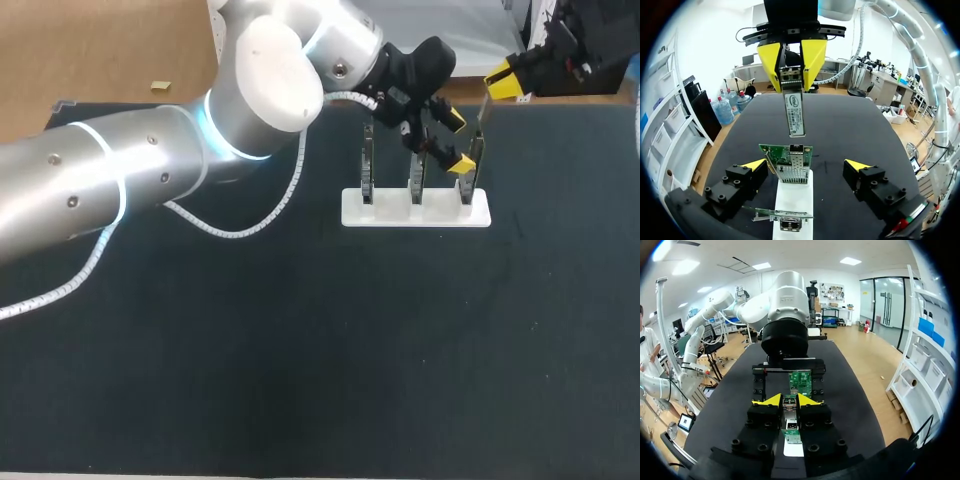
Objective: Pick up the optical module with the left hand, and insert it into the network port with the right hand.
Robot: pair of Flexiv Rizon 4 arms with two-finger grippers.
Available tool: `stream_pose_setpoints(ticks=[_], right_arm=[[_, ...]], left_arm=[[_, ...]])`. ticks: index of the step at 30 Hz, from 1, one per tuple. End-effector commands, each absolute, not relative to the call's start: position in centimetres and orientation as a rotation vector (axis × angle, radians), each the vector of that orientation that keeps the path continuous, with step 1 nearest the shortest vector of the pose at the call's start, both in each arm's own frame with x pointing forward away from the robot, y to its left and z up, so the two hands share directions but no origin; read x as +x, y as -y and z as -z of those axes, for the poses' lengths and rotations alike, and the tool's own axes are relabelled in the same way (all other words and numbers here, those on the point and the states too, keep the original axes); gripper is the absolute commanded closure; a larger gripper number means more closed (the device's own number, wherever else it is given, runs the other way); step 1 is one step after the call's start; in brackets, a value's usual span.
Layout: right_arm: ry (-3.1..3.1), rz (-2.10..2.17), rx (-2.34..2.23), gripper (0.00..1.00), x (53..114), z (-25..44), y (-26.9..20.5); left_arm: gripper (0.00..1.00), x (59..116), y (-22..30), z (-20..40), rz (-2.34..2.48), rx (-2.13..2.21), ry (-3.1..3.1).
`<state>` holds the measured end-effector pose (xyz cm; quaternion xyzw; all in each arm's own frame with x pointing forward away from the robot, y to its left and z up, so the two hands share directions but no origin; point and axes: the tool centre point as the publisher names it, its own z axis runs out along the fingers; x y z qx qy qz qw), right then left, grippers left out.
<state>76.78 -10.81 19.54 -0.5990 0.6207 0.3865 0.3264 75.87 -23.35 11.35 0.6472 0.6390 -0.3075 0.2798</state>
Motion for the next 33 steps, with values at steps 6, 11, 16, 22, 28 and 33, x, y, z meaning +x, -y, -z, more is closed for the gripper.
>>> stream_pose_setpoints(ticks=[6, 11, 16, 22, 28, 33], right_arm=[[-1.622, -1.019, -1.576, 1.0, 77.0, -19.1, 10.9], [-1.619, -1.023, -1.592, 1.0, 76.9, -18.8, 10.8], [-1.634, -1.004, -1.613, 1.0, 76.7, -18.4, 10.8], [-1.632, -1.002, -1.623, 1.0, 76.6, -18.2, 10.7], [-1.633, -0.995, -1.622, 1.0, 76.5, -18.3, 10.6], [-1.638, -0.994, -1.62, 1.0, 76.4, -18.1, 10.7]], left_arm=[[0.0, 76.1, 23.5, -11.4, 0.825, 1.742, -1.717], [0.0, 76.1, 23.5, -11.4, 0.825, 1.742, -1.717], [0.0, 76.1, 23.5, -11.4, 0.825, 1.742, -1.717], [0.0, 76.1, 23.5, -11.4, 0.825, 1.742, -1.717], [0.0, 76.1, 23.5, -11.4, 0.825, 1.742, -1.717], [0.0, 76.1, 23.5, -11.4, 0.825, 1.742, -1.717]])
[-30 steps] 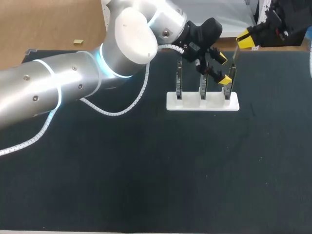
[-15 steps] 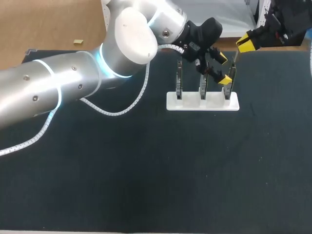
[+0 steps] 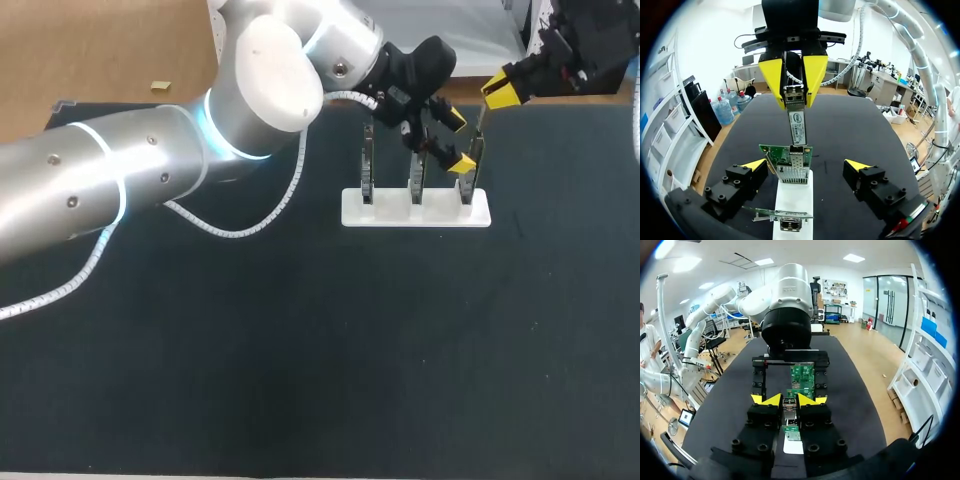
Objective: Pick up the optical module with the left hand, and insert it into the network port with the right hand.
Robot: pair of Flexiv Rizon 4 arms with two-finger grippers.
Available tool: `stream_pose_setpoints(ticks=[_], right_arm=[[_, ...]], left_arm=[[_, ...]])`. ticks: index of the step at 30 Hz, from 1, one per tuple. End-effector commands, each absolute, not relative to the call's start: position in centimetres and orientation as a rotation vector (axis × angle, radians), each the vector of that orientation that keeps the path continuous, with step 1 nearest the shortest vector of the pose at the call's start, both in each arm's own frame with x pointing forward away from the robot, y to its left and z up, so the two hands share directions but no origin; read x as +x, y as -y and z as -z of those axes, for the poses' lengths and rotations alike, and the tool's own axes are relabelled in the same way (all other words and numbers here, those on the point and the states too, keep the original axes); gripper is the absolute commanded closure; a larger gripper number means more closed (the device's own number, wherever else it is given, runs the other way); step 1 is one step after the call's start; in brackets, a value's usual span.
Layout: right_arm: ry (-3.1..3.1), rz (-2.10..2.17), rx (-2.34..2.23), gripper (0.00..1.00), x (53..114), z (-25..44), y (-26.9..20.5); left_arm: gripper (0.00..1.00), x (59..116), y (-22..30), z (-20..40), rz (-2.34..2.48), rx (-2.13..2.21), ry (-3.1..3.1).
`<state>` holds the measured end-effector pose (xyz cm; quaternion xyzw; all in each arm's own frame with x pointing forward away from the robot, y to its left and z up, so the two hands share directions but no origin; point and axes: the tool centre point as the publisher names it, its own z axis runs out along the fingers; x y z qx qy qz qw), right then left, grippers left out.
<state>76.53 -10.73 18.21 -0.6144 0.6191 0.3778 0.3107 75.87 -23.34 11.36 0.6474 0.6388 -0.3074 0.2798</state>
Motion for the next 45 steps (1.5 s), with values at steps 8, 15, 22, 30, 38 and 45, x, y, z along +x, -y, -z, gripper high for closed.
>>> stream_pose_setpoints(ticks=[8, 15, 22, 30, 38, 45], right_arm=[[-1.647, -0.987, -1.625, 1.0, 76.5, -17.7, 10.7], [-1.652, -0.983, -1.636, 1.0, 76.5, -17.5, 10.6], [-1.652, -0.976, -1.639, 1.0, 76.6, -17.4, 10.3], [-1.666, -0.955, -1.649, 1.0, 76.5, -17.0, 10.3], [-1.666, -0.953, -1.642, 1.0, 76.3, -17.1, 10.3], [-1.653, -0.933, -1.643, 1.0, 76.3, -17.6, 10.4]], left_arm=[[0.0, 76.1, 23.5, -11.4, 0.825, 1.742, -1.717], [0.0, 76.1, 23.5, -11.4, 0.825, 1.742, -1.717], [0.0, 76.1, 23.5, -11.4, 0.825, 1.742, -1.717], [0.0, 76.1, 23.5, -11.4, 0.825, 1.742, -1.717], [0.0, 76.1, 23.5, -11.4, 0.825, 1.742, -1.717], [0.0, 76.1, 23.5, -11.4, 0.825, 1.742, -1.717]])
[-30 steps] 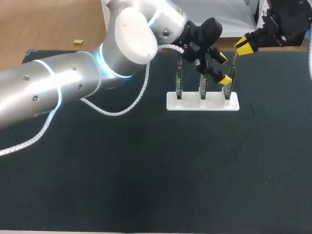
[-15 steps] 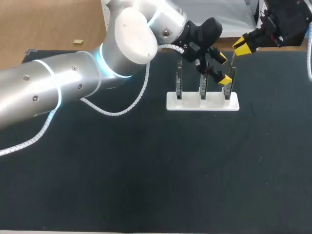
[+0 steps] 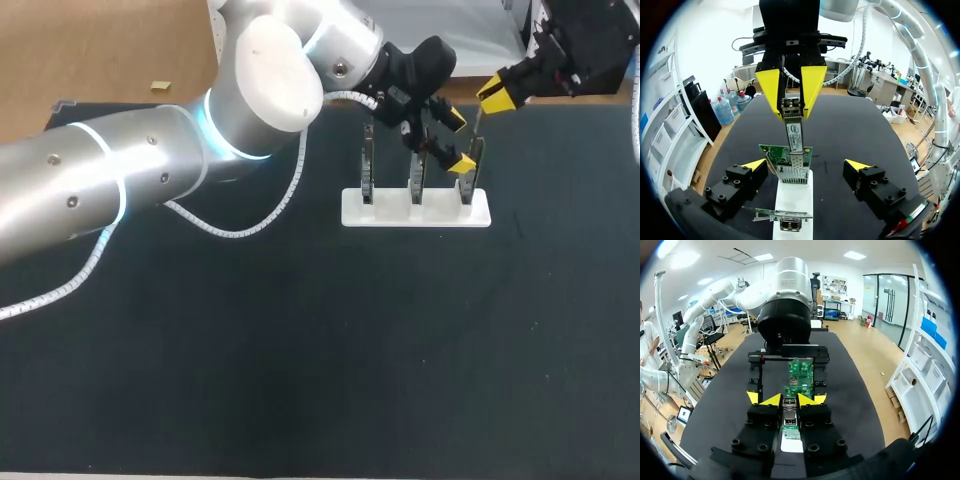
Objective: Pick up the optical module with the left hand, and insert it into the network port with the right hand.
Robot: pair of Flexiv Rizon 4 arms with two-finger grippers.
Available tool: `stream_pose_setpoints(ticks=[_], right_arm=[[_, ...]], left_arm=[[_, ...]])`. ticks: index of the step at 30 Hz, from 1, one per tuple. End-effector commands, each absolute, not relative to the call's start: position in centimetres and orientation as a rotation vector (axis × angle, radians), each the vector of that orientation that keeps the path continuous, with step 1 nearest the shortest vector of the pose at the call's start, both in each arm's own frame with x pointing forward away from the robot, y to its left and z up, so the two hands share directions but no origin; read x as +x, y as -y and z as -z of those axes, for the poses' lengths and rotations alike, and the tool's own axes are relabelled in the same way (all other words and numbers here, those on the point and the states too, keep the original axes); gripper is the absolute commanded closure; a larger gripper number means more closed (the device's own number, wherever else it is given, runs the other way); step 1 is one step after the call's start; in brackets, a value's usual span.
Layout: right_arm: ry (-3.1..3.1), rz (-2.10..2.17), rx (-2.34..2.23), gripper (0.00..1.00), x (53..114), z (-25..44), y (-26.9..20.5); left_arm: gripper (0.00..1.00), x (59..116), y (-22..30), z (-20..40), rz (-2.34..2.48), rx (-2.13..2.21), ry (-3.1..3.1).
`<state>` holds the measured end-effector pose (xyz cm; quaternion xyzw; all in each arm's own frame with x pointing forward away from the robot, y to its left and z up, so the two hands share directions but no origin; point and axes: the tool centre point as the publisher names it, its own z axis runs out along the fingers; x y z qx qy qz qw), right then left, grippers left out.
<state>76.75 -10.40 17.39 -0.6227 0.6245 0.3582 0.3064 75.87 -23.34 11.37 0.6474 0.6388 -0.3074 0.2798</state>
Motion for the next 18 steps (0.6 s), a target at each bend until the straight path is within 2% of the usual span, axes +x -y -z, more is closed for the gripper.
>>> stream_pose_setpoints(ticks=[1, 18], right_arm=[[-1.652, -0.932, -1.643, 1.0, 76.27, -17.58, 10.4], [-1.659, -0.911, -1.648, 1.0, 76.22, -17.3, 10.46]], left_arm=[[0.0, 76.08, 23.46, -11.43, 0.825, 1.742, -1.717], [0.0, 76.08, 23.46, -11.43, 0.825, 1.742, -1.717]])
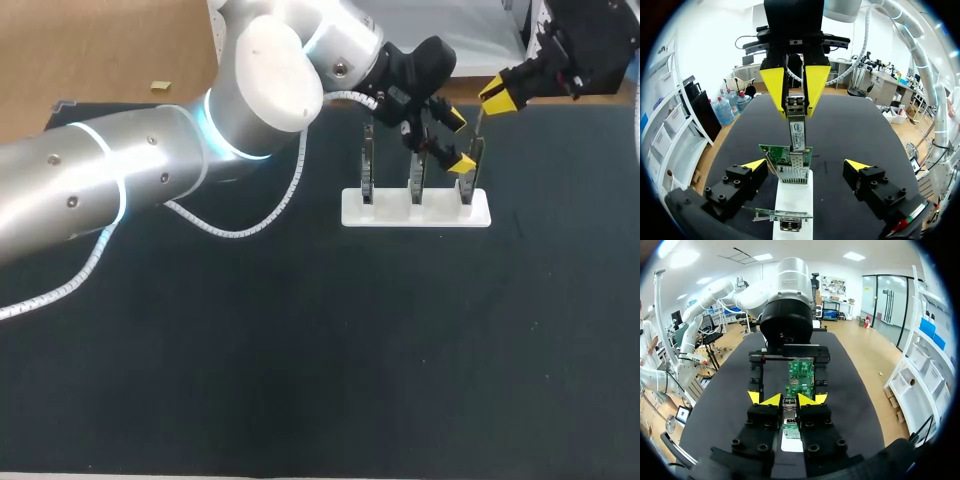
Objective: Pick up the optical module with the left hand, and insert it into the network port with the right hand.
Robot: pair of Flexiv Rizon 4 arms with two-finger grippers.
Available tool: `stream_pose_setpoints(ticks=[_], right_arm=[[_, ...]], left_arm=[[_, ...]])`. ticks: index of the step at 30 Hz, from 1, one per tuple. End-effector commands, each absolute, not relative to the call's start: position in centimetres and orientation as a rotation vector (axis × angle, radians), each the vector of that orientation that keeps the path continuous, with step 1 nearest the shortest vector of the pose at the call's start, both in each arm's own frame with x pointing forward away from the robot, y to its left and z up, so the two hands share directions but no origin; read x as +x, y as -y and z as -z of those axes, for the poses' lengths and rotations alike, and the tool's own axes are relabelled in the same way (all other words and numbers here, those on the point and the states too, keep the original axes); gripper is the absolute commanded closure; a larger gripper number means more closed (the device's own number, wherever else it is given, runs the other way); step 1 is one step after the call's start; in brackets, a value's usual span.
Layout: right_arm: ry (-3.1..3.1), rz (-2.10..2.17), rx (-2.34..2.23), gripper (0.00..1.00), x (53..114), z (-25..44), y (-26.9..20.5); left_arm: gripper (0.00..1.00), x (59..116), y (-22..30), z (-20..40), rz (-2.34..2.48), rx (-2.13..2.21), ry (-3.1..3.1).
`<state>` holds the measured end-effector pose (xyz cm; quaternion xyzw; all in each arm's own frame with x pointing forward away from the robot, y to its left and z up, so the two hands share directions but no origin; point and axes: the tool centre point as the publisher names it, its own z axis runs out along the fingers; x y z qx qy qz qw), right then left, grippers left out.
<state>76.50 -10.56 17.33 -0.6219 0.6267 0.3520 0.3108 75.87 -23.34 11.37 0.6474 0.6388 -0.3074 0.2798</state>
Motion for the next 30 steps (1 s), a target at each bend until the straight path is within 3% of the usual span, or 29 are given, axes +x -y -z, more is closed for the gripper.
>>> stream_pose_setpoints(ticks=[1, 30], right_arm=[[-1.659, -0.912, -1.647, 1.0, 76.22, -17.29, 10.46], [-1.654, -0.899, -1.655, 1.0, 76.52, -17.65, 10.45]], left_arm=[[0.0, 76.08, 23.46, -11.43, 0.825, 1.742, -1.717], [0.0, 76.08, 23.46, -11.43, 0.825, 1.742, -1.717]])
